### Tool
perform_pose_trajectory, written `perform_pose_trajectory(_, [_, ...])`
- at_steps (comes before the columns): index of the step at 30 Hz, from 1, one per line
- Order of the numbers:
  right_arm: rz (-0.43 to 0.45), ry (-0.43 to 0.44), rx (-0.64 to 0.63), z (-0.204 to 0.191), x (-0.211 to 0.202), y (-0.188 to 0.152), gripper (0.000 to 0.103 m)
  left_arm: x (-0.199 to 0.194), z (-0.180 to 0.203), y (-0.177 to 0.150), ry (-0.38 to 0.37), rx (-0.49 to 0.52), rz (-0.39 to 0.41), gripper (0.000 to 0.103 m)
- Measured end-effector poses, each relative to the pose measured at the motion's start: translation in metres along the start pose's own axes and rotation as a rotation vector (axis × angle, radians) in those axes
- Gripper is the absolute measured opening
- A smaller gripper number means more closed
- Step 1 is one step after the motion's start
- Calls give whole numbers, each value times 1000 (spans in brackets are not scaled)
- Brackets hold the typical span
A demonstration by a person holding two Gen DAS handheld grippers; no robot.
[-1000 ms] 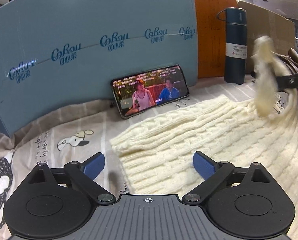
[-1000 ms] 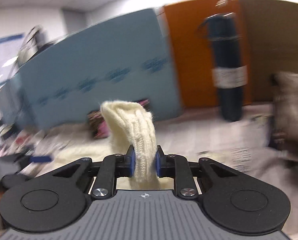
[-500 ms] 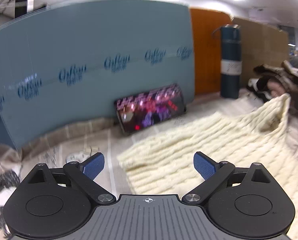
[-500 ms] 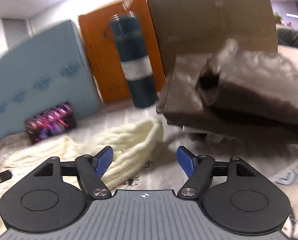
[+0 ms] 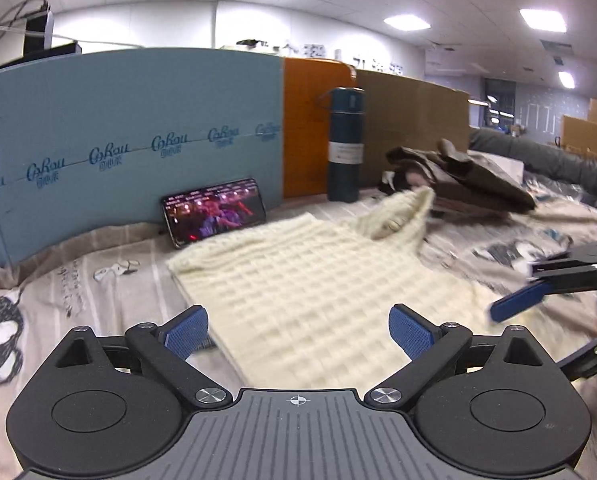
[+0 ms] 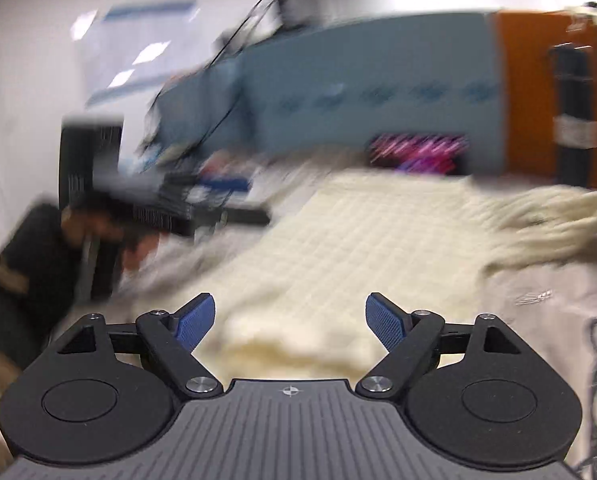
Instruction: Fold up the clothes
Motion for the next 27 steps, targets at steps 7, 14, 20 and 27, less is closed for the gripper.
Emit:
perform_pose_trajectory(7, [-50, -110, -48, -7, 19, -12, 76, -14, 52, -26, -119, 246, -24, 102])
perform_pose_trajectory(14, [44, -261, -37, 13, -1, -11, 19, -3, 67, -38, -121, 313, -99, 103])
perform_pose_trajectory(20, [229, -391, 101, 48, -56, 6, 17, -6, 68, -38, -111, 328, -90, 103])
perform_pose_trajectory(27, [262, -571, 282, 104, -92, -17, 17, -11, 68, -29, -98, 356, -51, 103])
Point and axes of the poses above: each gripper's, at about its wrist camera, not at the fingertips, and x roughly the way its jaws point, z to its right, y to its top, the point moved 7 cm from there along x, roughly the way its jaws point, and after that the axes turned 3 degrees about -z, right-handed, at the moved point
